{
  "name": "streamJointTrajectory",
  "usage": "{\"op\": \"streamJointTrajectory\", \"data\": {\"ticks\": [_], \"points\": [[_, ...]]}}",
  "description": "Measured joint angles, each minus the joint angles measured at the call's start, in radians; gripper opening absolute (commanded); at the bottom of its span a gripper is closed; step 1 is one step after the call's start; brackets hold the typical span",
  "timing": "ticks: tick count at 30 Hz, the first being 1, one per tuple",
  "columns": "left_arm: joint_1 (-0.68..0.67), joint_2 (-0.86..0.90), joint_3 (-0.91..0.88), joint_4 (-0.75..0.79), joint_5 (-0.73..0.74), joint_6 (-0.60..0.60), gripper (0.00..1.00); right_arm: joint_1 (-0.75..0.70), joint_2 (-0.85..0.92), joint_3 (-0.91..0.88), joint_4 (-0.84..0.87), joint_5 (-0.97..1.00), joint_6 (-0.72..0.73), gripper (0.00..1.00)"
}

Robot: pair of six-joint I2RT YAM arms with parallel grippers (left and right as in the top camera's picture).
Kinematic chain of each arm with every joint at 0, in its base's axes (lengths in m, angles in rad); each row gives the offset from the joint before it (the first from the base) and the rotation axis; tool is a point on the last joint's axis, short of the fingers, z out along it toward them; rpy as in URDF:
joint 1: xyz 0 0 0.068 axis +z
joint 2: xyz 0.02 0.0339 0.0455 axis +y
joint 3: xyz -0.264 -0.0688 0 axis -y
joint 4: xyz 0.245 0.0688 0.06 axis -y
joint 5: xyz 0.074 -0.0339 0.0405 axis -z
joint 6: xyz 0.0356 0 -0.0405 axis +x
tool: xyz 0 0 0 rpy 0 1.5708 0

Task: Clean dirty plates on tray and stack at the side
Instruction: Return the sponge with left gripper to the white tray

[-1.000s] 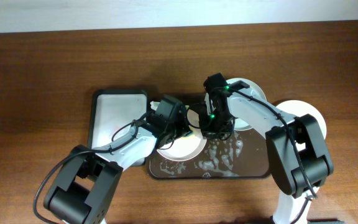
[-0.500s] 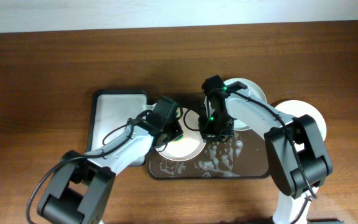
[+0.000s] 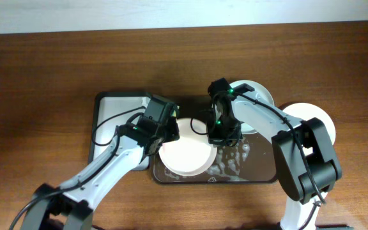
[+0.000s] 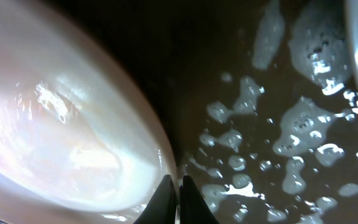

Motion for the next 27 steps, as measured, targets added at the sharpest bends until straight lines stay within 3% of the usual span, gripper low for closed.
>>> {"op": "streamJointTrajectory", "data": {"ticks": [9,12,22,25,27], "points": [[0.131,-0.085,-0.002,-0.230,-0.003,0.202,0.00,0.000,0.000,0.000,0.018,0.061,-0.005,0.14],[0.208,-0.085,-0.002,-0.237,-0.010,0.261,0.00,0.000,0.000,0.000,0.028,0.064,-0.005,0.04],[0.296,-0.023,-0.002,-0.240,-0.016,0.327,0.00,0.000,-0.001,0.000,0.052,0.063,-0.016,0.04],[0.297,0.042,-0.004,-0.240,-0.019,0.329,0.11,0.000,-0.002,0.000,0.061,0.064,-0.035,0.04],[0.297,0.075,-0.008,-0.239,-0.027,0.337,0.25,0.000,-0.010,0.000,0.060,0.080,-0.040,0.04]]}}
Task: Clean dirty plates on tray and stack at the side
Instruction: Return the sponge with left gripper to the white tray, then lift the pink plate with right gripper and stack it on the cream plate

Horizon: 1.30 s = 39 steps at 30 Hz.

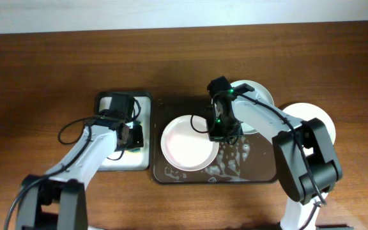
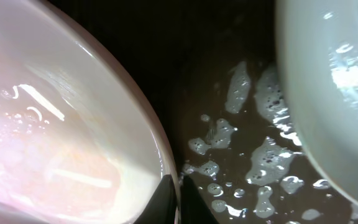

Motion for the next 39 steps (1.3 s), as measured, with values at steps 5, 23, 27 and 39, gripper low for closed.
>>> {"op": "streamJointTrajectory", "data": {"ticks": [5,23,27,39], "points": [[0.000,0.044,-0.001,0.003,-0.036,0.001,0.56,0.000,-0.123,0.000,-0.023,0.121,-0.006,0.04],[0.000,0.044,-0.002,-0.131,-0.018,0.006,0.57,0.127,-0.357,0.000,-0.063,0.657,-0.061,0.04],[0.000,0.044,-0.002,-0.130,0.006,0.008,0.13,0.237,-0.357,0.000,-0.063,0.846,-0.055,0.04],[0.000,0.044,-0.002,-0.116,0.020,0.010,0.00,0.364,-0.357,0.000,-0.062,1.057,-0.032,0.04]]}}
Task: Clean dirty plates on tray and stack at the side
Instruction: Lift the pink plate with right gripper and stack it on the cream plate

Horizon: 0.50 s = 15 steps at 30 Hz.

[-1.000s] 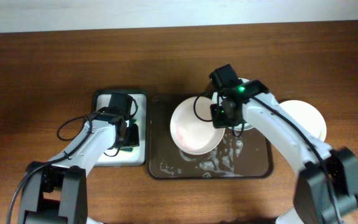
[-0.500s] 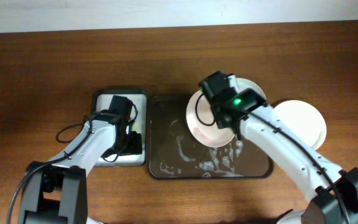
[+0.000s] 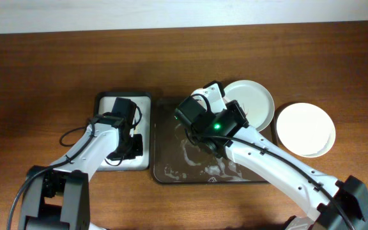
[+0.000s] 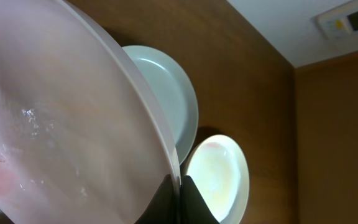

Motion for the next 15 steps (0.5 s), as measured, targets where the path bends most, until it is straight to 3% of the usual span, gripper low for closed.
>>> {"op": "streamJointTrajectory", "data": {"ticks": [2,4,5,13,15], "points": [[0.000,0.000,0.000,0.000,0.000,0.000,0.01,0.000,0.000,0.000,0.000,0.016,0.001,0.04],[0.000,0.000,0.000,0.000,0.000,0.000,0.62,0.000,0.000,0.000,0.000,0.027,0.003,0.04],[0.000,0.000,0.000,0.000,0.000,0.001,0.68,0.000,0.000,0.000,0.001,0.031,0.004,0.04],[0.000,0.000,0.051,-0.030,0.000,0.000,0.72,0.001,-0.045,0.032,0.004,0.051,0.005,0.04],[0.000,-0.001,0.074,-0.030,0.000,0.000,0.79,0.000,-0.067,0.033,0.005,0.056,0.008,0.04]]}}
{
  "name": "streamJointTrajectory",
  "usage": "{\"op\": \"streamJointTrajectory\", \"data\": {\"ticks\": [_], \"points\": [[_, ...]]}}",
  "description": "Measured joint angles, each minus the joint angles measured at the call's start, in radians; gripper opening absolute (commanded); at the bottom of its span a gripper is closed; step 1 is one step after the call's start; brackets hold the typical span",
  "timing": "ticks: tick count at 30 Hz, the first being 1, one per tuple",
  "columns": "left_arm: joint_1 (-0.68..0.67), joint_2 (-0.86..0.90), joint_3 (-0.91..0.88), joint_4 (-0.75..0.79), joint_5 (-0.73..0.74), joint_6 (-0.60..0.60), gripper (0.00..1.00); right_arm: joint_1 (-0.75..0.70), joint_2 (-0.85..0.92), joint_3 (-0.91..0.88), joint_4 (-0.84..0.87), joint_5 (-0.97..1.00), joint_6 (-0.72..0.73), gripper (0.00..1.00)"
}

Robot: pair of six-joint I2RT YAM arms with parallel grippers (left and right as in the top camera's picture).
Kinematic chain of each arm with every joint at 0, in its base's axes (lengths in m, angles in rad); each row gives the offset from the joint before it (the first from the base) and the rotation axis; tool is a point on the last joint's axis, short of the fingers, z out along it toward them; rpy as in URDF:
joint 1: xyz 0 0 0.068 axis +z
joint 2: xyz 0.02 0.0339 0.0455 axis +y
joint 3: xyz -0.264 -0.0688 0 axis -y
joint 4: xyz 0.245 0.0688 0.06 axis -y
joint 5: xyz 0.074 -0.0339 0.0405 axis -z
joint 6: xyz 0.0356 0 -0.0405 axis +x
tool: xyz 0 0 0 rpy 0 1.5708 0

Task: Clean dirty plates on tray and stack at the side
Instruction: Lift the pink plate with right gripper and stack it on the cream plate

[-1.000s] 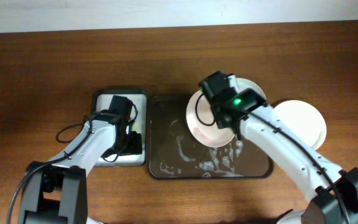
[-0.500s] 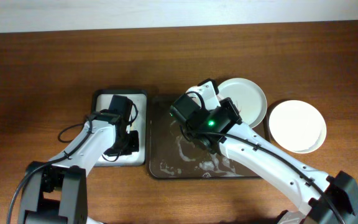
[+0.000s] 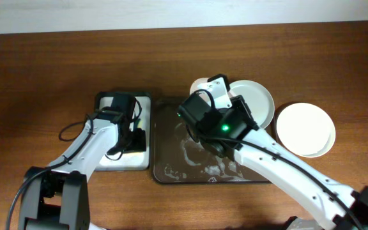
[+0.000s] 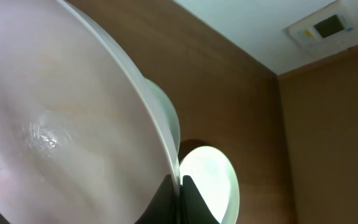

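My right gripper (image 4: 179, 185) is shut on the rim of a wet white plate (image 4: 61, 106) and holds it on edge in the air. Overhead, a sliver of that plate (image 3: 199, 84) shows behind the right gripper (image 3: 214, 86), above the far edge of the dark soapy tray (image 3: 197, 160). A white plate (image 3: 257, 102) lies at the tray's far right corner. Another white plate (image 3: 305, 128) lies on the table to the right, also seen as the pale plate (image 4: 207, 180) below the fingertips. My left gripper (image 3: 128, 137) hangs over the small white tray (image 3: 107, 102); its jaws are hidden.
Foam and water cover the dark tray's floor. The wooden table (image 3: 43, 64) stretches left and behind the trays. A pale wall and a ceiling fixture (image 4: 325, 28) show in the right wrist view.
The right arm has carried the held plate a little farther back and to the right, toward the plate at the tray's corner. The left gripper stays over the white tray.
At first the left gripper was at the plate on the dark tray while the right gripper gripped its rim. Then the left gripper was over the white tray. Later the right gripper held the plate up off the dark tray, and now it holds it nearer the right-hand plates.
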Motion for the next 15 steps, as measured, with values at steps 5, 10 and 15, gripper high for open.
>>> {"op": "streamJointTrajectory", "data": {"ticks": [5,10,15], "points": [[0.010,-0.007,0.016,0.024,-0.012,0.000,0.90,-0.041,-0.039,0.000,0.002,-0.001,0.065,0.04],[0.016,-0.007,0.016,0.074,-0.019,0.000,0.92,-0.195,-0.084,0.000,0.013,-0.126,0.108,0.04],[0.016,-0.007,0.017,0.158,-0.019,-0.008,0.95,-0.421,-0.093,0.002,0.007,-0.368,0.121,0.04]]}}
